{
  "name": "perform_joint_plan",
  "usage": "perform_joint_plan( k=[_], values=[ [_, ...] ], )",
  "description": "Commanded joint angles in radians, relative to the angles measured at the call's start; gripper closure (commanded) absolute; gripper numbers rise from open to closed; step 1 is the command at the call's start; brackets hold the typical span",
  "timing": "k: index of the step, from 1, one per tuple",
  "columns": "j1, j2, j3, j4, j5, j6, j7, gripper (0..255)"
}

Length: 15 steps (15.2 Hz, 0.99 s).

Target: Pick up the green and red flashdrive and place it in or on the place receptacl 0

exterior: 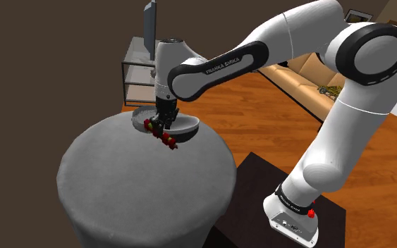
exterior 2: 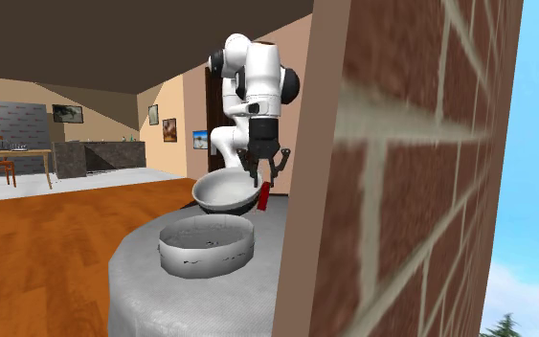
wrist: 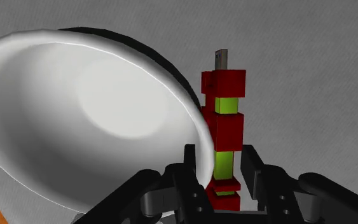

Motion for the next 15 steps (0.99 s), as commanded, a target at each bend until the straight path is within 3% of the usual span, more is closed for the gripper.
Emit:
perform_joint_plan(
  k=[1, 6, 15],
  values=[
    [-0.003, -0.016, 0.0, 0.012, 0.008, -0.026, -0.008, 255],
    [-0.005, -0.046, 0.002, 0.046, 0.024, -0.087, -0.018, 255],
    [-0.041, 0.215, -0.059, 0.422, -0.065, -0.218, -0.1, 255]
  ],
)
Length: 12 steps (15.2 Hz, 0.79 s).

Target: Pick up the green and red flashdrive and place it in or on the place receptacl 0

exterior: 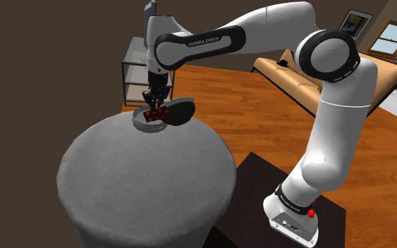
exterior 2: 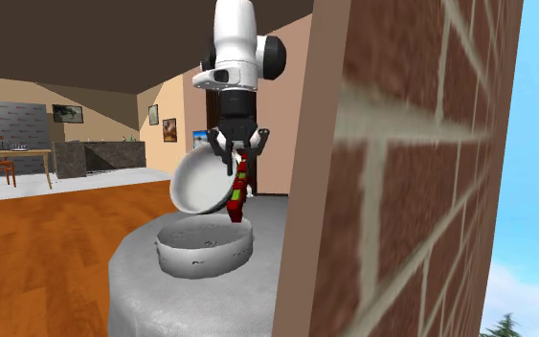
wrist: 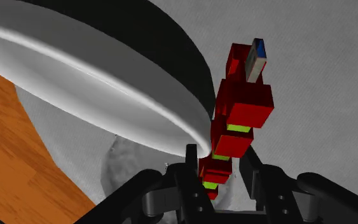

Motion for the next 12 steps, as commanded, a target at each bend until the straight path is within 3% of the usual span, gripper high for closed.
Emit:
perform_joint_plan(
  k=[1, 6, 12],
  values=[
    [-0.008, 0.048, -0.014, 0.082, -0.013, -0.038, -0.022, 255],
    [-0.002, 0.222, -0.042, 0.364, -0.049, -0.15, -0.069, 255],
    [-0.005, 0.236, -0.046, 0.305, -0.054, -0.078, -0.064, 255]
  ],
)
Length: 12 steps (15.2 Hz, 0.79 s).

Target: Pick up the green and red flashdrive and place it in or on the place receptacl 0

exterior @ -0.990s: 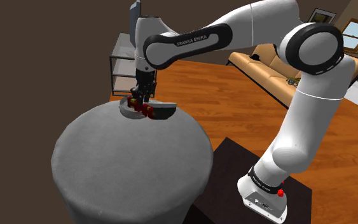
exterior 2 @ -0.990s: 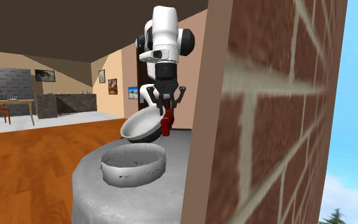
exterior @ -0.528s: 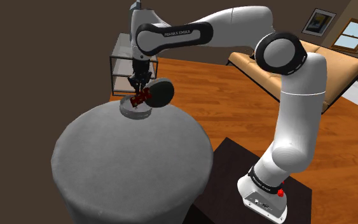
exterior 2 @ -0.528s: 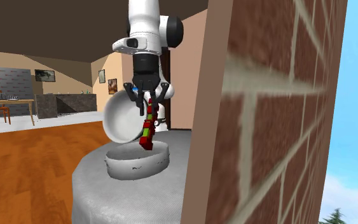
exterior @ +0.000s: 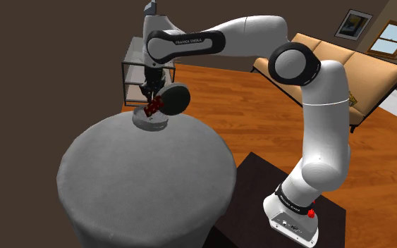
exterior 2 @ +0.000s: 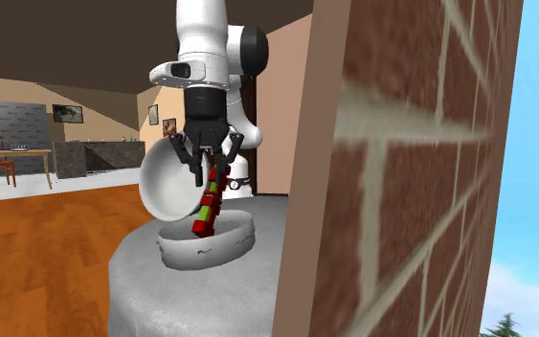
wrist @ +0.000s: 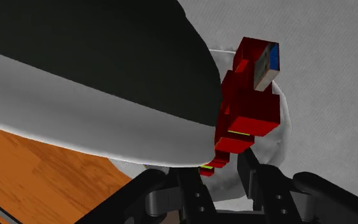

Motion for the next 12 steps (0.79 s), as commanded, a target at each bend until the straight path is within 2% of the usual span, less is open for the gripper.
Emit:
perform_joint_plan(
  k=[1, 12],
  values=[
    [-0.001, 0.011, -0.005, -0.023, -0.005, 0.023, 0.004, 255],
    [-0.002, 0.053, -0.013, -0.092, -0.02, 0.132, 0.014, 255]
  ],
)
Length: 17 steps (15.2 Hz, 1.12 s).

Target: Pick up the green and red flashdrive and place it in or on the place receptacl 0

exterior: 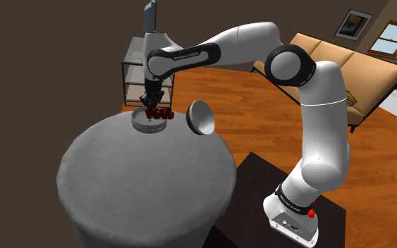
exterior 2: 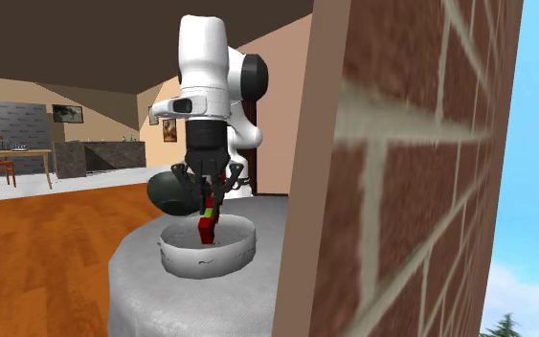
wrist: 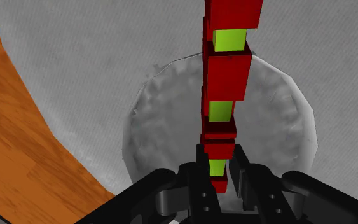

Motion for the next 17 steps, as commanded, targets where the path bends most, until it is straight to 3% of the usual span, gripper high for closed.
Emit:
perform_joint_plan(
  k=[1, 7, 8, 13, 17],
  values=[
    [0.0, 0.021, -0.004, -0.001, -0.002, 0.002, -0.001, 255],
    [0.0, 0.021, -0.003, -0.001, -0.002, 0.002, -0.001, 255],
    [0.0, 0.021, -0.004, -0.005, -0.003, 0.006, 0.0, 0],
    [0.0, 0.021, -0.003, -0.001, -0.002, 0.002, -0.001, 0],
    [-0.001, -0.019, 0.005, 0.065, 0.012, -0.102, -0.01, 0]
  ],
)
